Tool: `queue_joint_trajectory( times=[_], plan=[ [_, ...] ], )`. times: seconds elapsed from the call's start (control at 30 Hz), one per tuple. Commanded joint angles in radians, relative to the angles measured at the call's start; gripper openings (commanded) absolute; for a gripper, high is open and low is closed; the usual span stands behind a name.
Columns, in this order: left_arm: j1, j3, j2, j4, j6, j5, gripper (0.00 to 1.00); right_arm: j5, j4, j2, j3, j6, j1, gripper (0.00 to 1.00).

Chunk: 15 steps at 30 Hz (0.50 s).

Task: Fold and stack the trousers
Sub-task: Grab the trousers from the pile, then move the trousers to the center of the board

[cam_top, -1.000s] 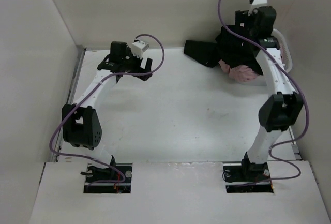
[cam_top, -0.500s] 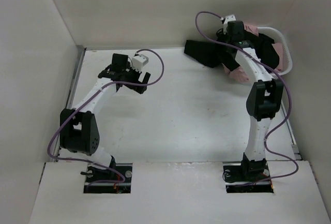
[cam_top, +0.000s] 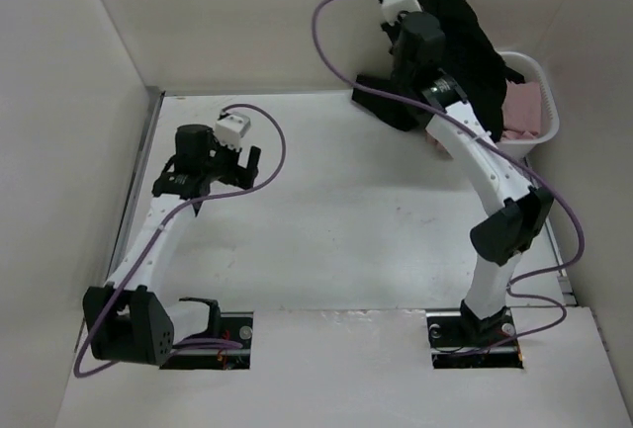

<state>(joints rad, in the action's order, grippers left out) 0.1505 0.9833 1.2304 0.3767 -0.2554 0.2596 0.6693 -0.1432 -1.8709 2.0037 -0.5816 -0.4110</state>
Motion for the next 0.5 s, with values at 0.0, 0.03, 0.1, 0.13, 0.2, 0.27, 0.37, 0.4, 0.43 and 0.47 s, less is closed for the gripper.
queue_joint_trajectory(
  times=[0.0, 0.03, 0.1, 0.13, 0.2, 0.27, 0.37, 0.4, 0.43, 0.47],
  plan=[
    [-0.091, -0.043, -0.110, -0.117, 0.114, -0.010, 1.00, 0.081, 0.214, 0.075, 0.156, -0.177, -0.218, 0.00],
    [-0.123, -0.058, -0.138, -0.133, 0.142, -0.007, 1.00, 0.085, 0.231, 0.061, 0.209, -0.201, -0.290, 0.00],
    [-0.179, -0.083, -0.189, -0.168, 0.186, -0.002, 1.00, 0.072, 0.252, 0.020, 0.333, -0.230, -0.433, 0.00],
    [-0.203, -0.090, -0.212, -0.186, 0.206, -0.002, 1.00, 0.055, 0.261, 0.003, 0.390, -0.241, -0.499, 0.00],
    [-0.246, -0.089, -0.244, -0.212, 0.234, -0.006, 1.00, 0.035, 0.284, -0.014, 0.444, -0.236, -0.592, 0.01],
    [-0.300, -0.058, -0.270, -0.237, 0.263, -0.008, 1.00, 0.053, 0.344, 0.002, 0.422, -0.200, -0.665, 0.01],
    [-0.349, -0.005, -0.269, -0.268, 0.271, 0.001, 1.00, 0.094, 0.402, 0.080, 0.232, -0.060, -0.703, 0.01],
    [-0.355, 0.014, -0.260, -0.272, 0.262, 0.001, 1.00, 0.122, 0.413, 0.119, 0.139, 0.004, -0.706, 0.01],
    [-0.358, 0.031, -0.250, -0.274, 0.252, 0.001, 1.00, 0.163, 0.424, 0.163, 0.036, 0.084, -0.706, 0.02],
    [-0.358, 0.046, -0.238, -0.272, 0.237, 0.001, 1.00, 0.209, 0.433, 0.215, -0.079, 0.165, -0.706, 0.03]
  ],
)
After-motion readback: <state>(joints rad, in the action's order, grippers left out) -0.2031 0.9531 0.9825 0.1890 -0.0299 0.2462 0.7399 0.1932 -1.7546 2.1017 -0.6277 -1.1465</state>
